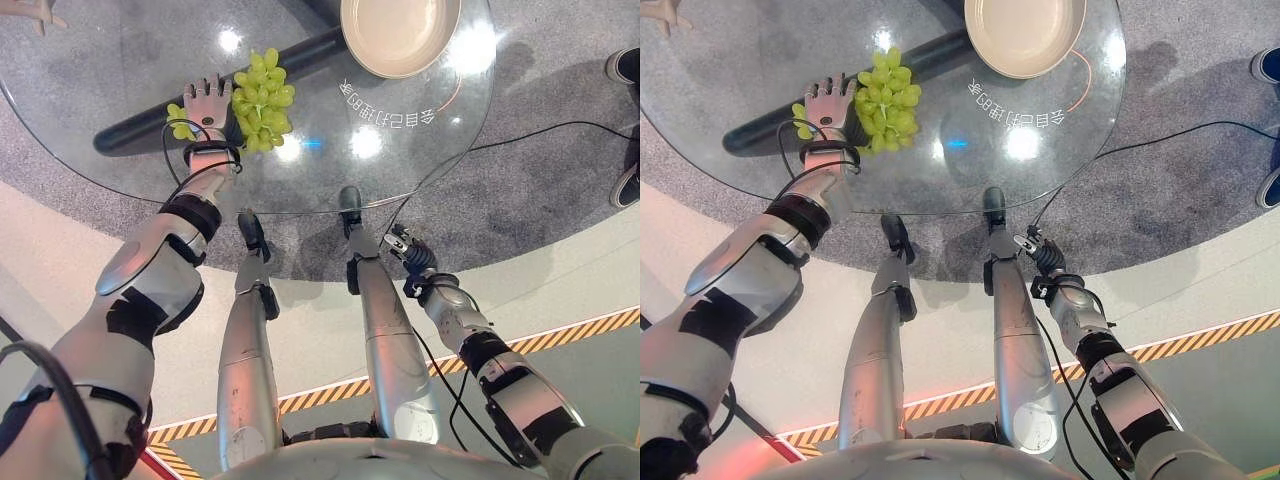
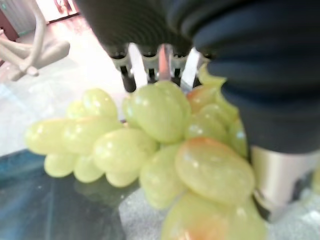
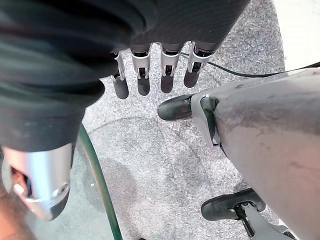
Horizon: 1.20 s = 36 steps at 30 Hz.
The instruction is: Pick up fruits into the plate
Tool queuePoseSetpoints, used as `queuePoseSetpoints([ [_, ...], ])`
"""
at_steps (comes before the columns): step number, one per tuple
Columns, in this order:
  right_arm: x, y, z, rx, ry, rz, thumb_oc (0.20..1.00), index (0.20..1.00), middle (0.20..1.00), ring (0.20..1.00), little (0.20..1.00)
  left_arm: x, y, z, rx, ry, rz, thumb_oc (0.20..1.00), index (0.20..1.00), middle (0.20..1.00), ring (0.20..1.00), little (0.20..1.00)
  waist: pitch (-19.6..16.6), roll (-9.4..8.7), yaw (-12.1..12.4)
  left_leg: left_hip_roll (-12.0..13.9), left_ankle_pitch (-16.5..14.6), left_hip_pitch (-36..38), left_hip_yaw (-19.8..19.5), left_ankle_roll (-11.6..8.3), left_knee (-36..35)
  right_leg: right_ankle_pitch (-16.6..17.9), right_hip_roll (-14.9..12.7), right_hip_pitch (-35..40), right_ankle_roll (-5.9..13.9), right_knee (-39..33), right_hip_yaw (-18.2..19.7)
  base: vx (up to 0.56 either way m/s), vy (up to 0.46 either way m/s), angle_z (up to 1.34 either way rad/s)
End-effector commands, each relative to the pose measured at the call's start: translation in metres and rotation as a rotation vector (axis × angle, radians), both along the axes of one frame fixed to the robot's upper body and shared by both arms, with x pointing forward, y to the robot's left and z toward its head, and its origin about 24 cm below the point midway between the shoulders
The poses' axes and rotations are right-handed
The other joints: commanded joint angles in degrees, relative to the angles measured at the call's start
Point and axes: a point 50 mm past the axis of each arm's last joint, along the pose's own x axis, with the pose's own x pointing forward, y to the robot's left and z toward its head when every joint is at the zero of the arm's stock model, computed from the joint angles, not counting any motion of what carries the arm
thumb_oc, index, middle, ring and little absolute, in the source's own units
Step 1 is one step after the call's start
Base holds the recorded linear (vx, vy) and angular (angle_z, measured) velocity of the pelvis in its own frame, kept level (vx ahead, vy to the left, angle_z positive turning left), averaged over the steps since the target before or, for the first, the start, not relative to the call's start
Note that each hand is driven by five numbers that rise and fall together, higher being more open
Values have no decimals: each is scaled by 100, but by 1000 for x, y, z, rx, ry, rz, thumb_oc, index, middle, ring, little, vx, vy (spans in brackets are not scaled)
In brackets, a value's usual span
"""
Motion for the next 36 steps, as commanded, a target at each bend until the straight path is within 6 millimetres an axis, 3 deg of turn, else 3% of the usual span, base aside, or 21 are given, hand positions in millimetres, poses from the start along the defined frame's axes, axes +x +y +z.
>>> queuePoseSetpoints([
  [1,-6,18,1,52,-35,34,1000,1000,1000,1000,1000,-23,58,-73,-27,275,246,200,200,200,200,200,224,-143,-201,-471,-518,-69,-27,202,352,283,666,190,-138,-298,-227,0,0,0],
  [22,-6,12,0,44,-35,13,1000,1000,1000,1000,1000,-21,52,-69,-45,208,168,200,200,200,200,200,224,-38,-68,-481,-403,320,-44,200,130,285,657,572,-145,-403,-278,-1,2,1],
  [36,-13,2,-4,31,-46,1,1000,1000,1000,1000,1000,-23,55,-65,-88,145,90,200,200,200,200,200,224,102,92,-464,-432,1329,-89,253,-189,87,570,1482,-116,-443,-375,5,24,0],
])
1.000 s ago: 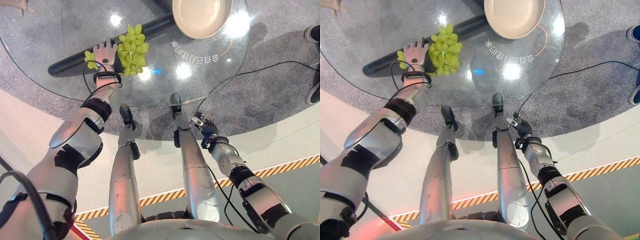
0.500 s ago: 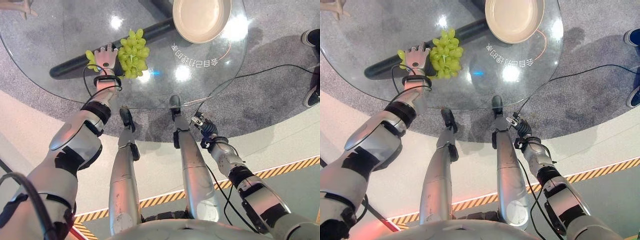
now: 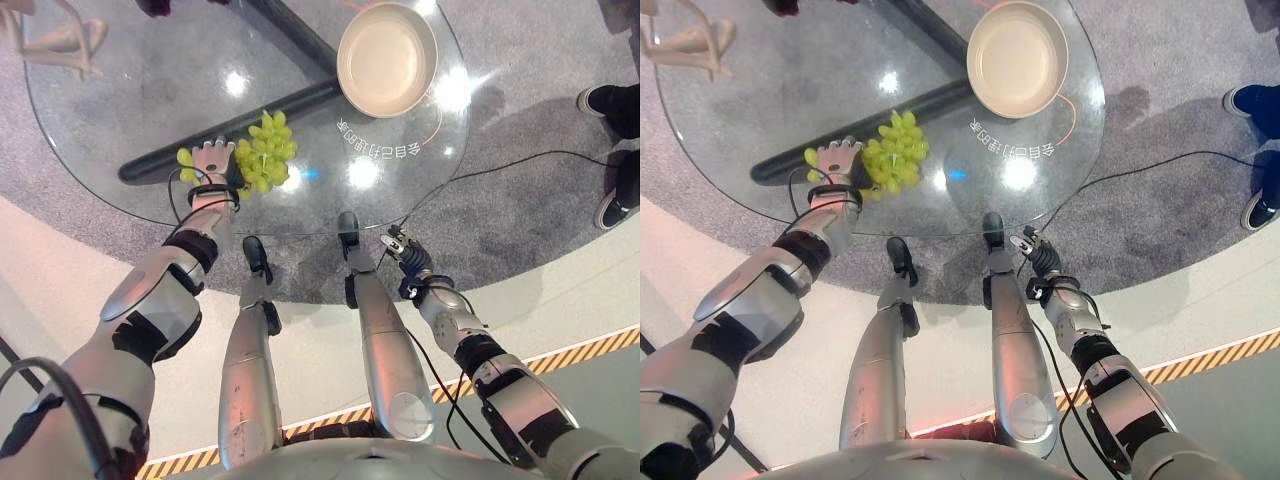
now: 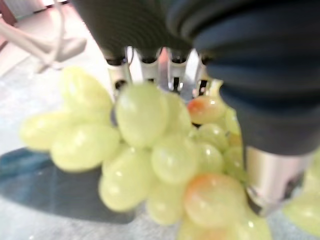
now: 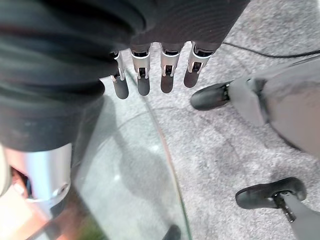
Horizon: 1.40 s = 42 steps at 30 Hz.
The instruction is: Pick up fruits into the plate
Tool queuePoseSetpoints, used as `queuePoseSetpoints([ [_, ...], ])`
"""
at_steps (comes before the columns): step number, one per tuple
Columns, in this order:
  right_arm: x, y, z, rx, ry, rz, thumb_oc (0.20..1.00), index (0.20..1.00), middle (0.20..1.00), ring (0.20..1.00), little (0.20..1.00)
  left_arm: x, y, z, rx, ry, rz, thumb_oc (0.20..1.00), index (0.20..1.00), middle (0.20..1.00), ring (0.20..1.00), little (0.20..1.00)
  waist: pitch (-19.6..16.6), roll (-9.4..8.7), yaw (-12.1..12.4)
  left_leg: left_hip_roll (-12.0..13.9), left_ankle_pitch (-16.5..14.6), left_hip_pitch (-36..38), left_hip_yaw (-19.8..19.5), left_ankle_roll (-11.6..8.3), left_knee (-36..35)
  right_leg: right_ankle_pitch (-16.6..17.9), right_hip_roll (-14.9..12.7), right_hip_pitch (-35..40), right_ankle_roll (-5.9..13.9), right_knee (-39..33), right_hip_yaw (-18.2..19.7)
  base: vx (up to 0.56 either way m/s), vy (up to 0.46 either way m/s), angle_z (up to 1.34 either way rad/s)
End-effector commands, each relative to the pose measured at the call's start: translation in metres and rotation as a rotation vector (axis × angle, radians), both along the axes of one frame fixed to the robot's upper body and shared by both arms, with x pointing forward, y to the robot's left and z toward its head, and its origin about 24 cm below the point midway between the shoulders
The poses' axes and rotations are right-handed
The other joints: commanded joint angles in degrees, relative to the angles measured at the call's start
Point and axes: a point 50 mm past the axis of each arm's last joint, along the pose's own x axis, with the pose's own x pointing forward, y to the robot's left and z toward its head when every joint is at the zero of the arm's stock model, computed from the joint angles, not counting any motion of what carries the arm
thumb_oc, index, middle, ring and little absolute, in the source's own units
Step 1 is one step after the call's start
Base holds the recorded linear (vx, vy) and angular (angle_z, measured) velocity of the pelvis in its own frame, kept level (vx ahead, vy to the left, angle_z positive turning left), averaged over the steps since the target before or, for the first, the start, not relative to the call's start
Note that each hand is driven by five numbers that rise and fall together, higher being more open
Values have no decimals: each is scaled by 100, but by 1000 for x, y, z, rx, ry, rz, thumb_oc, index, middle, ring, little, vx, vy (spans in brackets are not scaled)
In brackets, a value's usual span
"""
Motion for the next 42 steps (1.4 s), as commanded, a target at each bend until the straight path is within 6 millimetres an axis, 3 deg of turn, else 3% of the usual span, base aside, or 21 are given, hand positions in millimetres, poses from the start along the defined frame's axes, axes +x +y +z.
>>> queuePoseSetpoints([
  [1,-9,-4,1,16,-50,6,1000,1000,1000,1000,1000,-4,35,12,-24,-49,89,200,200,200,200,200,207,124,98,-433,-394,229,-44,242,33,-24,545,339,-117,-232,-346,34,37,3],
  [18,-13,-3,24,40,-169,5,1000,1000,1000,1000,1000,-12,49,39,-3,-161,-12,200,200,200,200,200,191,209,296,-374,-448,1935,-55,233,-577,-175,290,2013,-12,-599,-533,36,40,5],
  [25,-17,-2,31,61,-209,17,1000,1000,1000,1000,1000,-17,50,37,7,-142,-43,200,200,200,200,200,58,168,318,-398,-555,1962,-37,277,-365,-230,232,2128,-18,-520,-542,41,14,2],
  [26,-17,-1,32,66,-211,20,1000,1000,1000,1000,1000,-17,49,37,5,-139,-50,269,269,269,269,269,75,155,319,-396,-564,1937,-32,282,-331,-230,231,2111,-18,-502,-542,0,0,0],
  [28,-16,2,34,66,-210,28,1000,1000,1000,1000,1000,-16,47,38,7,-130,-59,1000,1000,1000,1000,1000,106,140,314,-389,-566,1922,-16,296,-340,-224,243,2089,-16,-506,-525,0,0,0],
  [37,-14,4,26,49,-161,50,1000,1000,1000,1000,1000,-12,38,30,-124,-95,-97,1000,1000,1000,1000,1000,207,114,285,-370,-529,1956,66,309,-561,-139,299,2086,3,-736,-456,-6,-4,-6],
  [42,-13,0,21,39,-138,50,1000,1000,1000,1000,1000,-10,34,27,-82,-74,-104,1000,1000,1000,1000,1000,207,111,252,-381,-534,1692,83,278,-343,-134,289,1915,-27,-676,-472,4,-1,-1],
])
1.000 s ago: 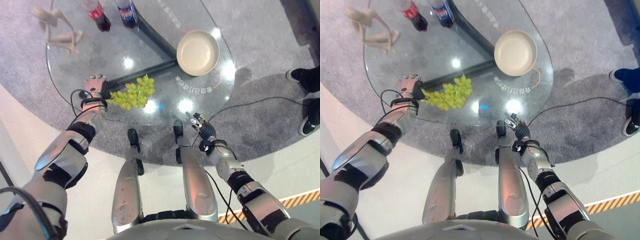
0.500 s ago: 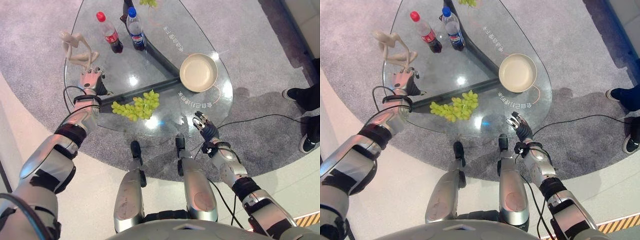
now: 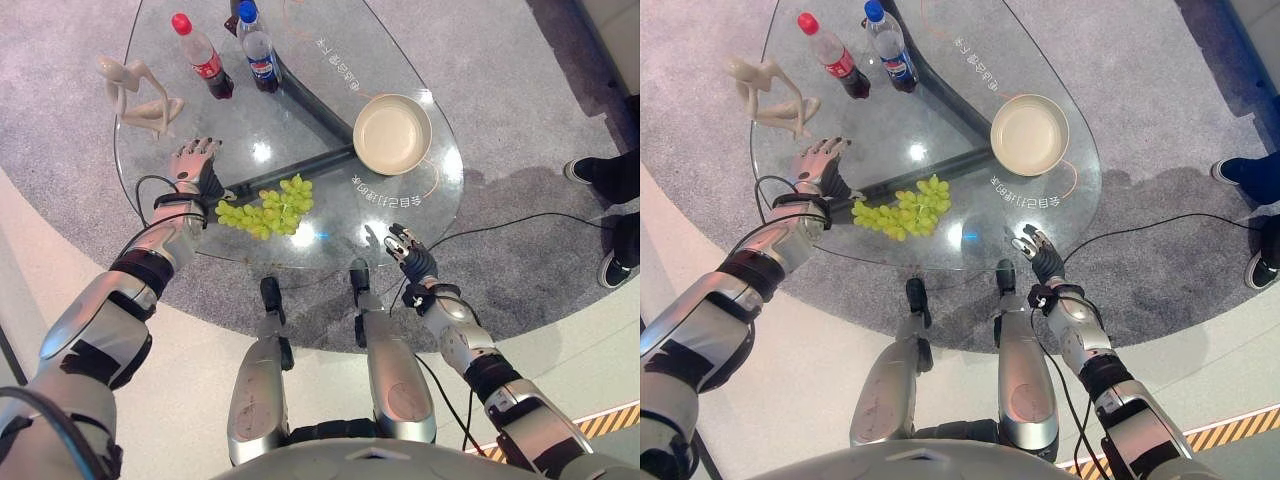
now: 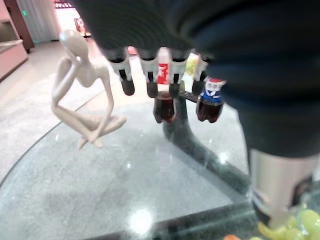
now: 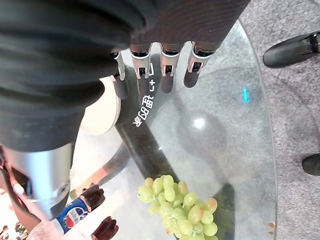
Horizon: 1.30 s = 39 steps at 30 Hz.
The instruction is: Pick up fruits into the plate
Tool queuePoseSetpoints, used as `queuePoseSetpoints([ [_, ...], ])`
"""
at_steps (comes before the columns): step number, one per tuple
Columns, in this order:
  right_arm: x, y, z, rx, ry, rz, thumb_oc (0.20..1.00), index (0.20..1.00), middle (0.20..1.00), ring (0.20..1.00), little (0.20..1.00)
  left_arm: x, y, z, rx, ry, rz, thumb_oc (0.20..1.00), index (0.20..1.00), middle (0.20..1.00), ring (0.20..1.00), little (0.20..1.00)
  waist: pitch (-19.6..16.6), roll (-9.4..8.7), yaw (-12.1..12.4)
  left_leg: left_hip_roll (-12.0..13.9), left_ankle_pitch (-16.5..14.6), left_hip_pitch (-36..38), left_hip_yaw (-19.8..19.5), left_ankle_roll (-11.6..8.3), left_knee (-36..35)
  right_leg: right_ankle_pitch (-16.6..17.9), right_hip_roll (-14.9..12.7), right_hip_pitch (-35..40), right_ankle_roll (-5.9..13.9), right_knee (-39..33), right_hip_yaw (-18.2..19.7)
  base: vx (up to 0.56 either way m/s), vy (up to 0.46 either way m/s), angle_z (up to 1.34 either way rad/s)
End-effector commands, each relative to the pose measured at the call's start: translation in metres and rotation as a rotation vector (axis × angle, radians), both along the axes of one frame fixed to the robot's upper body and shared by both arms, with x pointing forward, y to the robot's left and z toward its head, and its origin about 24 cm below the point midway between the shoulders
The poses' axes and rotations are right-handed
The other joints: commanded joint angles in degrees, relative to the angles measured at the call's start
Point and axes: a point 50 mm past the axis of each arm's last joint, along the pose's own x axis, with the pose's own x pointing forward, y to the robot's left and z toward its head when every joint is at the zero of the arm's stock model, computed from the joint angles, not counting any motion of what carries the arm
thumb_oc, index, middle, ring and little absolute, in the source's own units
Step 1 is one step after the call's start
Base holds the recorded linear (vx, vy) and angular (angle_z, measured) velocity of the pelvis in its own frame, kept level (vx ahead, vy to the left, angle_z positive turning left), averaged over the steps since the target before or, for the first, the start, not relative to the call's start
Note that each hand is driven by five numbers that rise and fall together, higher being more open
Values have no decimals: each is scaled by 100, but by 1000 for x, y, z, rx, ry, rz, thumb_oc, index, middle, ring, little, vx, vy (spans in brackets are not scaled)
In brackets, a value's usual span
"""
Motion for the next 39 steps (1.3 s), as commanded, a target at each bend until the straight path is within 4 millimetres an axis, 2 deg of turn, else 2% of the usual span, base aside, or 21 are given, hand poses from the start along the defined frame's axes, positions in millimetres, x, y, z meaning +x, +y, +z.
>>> queuePoseSetpoints([
  [1,3,-1,9,-4,-56,20,1000,1000,1000,1000,1000,5,3,12,8,-41,21,1000,1000,1000,1000,1000,-8,-10,0,-397,-671,-387,70,288,606,-300,287,-251,-65,367,-237,0,0,0],
  [7,5,7,12,15,-64,22,1000,1000,1000,1000,1000,12,-6,20,79,-32,5,1000,1000,1000,1000,1000,-8,-51,-50,-437,-683,-858,62,306,799,-298,348,-750,-83,555,-200,-7,-48,-2],
  [13,9,13,16,17,-77,29,1000,1000,1000,1000,1000,17,-16,19,113,6,4,1000,1000,1000,1000,1000,-8,-77,-151,-479,-709,-1286,64,312,969,-265,433,-1208,-121,649,-146,-20,-50,-6],
  [23,8,12,22,63,-117,25,1000,1000,1000,1000,1000,14,-25,-5,207,93,-15,1000,1000,1000,1000,1000,-8,-136,-248,-473,-743,-1872,54,268,1257,-318,616,-1790,-181,931,-60,-31,-52,-3],
  [33,8,21,31,142,-160,28,1000,1000,1000,1000,1000,8,-9,-19,267,140,124,1000,1000,1000,1000,1000,-8,-273,-309,-466,-754,-2332,46,228,1404,-256,726,-2243,-202,1010,-8,-69,-48,0],
  [39,10,26,32,162,-166,34,1000,1000,1000,1000,1000,-1,2,-38,279,187,192,1000,1000,1000,1000,1000,-8,-311,-261,-471,-714,-2427,-15,227,1357,-219,756,-2321,-207,983,-30,-72,-27,2],
])
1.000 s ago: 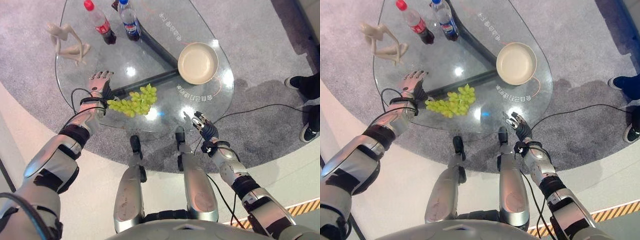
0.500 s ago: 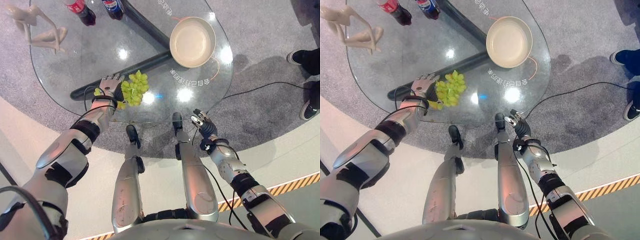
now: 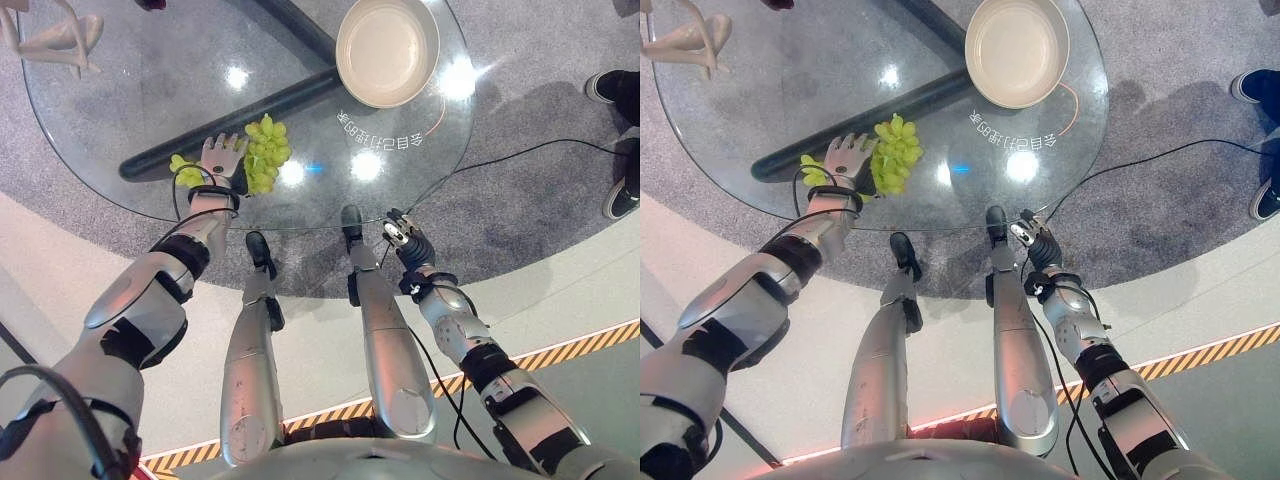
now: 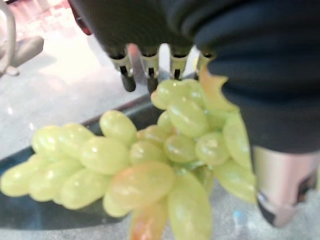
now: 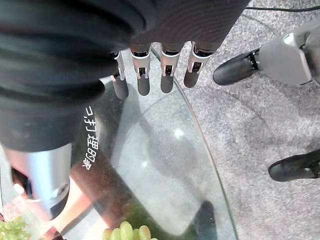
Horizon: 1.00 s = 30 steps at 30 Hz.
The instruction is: Pick up fruits into the plate
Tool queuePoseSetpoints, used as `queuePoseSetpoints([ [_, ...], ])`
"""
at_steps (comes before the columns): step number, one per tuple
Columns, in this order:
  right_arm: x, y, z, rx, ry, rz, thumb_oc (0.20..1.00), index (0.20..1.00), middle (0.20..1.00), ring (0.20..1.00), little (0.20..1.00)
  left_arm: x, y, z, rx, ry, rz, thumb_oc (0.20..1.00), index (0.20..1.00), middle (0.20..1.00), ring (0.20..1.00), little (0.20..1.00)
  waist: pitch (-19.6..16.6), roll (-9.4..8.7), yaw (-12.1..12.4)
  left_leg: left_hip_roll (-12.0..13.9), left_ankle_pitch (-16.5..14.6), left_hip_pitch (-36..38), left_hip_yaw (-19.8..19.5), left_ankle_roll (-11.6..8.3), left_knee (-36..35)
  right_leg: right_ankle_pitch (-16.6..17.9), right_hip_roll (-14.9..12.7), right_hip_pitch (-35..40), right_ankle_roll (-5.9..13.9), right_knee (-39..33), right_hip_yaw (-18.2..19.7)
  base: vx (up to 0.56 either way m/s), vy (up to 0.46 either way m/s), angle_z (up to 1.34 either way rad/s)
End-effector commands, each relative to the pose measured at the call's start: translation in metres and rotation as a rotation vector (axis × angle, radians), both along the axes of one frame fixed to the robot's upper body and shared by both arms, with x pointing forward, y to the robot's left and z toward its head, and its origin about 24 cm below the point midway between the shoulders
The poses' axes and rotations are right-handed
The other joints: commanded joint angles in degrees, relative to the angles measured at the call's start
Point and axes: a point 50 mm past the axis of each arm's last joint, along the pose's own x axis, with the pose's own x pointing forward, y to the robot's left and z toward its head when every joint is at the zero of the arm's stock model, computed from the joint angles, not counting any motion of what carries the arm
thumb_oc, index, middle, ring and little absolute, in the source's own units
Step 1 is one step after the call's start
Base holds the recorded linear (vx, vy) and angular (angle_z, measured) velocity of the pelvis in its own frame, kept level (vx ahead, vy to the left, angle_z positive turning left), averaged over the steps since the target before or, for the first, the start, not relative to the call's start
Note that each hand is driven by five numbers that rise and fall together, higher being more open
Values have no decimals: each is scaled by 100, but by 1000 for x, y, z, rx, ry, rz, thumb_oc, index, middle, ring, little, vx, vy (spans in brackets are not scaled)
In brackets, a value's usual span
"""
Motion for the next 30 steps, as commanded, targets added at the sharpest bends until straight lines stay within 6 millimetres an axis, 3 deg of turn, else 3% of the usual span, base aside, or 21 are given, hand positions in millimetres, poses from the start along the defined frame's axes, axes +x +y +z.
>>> queuePoseSetpoints([
  [1,-2,18,12,75,-80,46,1000,1000,1000,1000,1000,-20,47,-38,27,106,211,1000,1000,1000,1000,1000,-19,-249,50,-451,-587,-172,-90,196,417,-194,745,-58,-223,207,-341,-59,-15,1],
  [11,1,27,18,104,-97,58,1000,1000,1000,1000,1000,-35,68,-54,8,74,351,1000,1000,1000,1000,1000,-19,-392,113,-430,-540,-290,-151,173,383,-121,782,-130,-206,158,-398,-42,-7,-1],
  [13,1,29,18,107,-99,60,1000,1000,1000,1000,1000,-35,68,-54,5,63,340,200,200,200,200,200,-19,-416,125,-423,-519,-295,-165,178,342,-102,793,-139,-207,143,-411,-35,-14,3],
  [30,7,35,19,108,-98,81,1000,1000,1000,1000,1000,-31,69,-48,-29,28,306,200,200,200,200,200,-19,-510,202,-426,-479,-224,-294,189,275,-109,852,-60,-215,178,-439,-9,0,0],
])
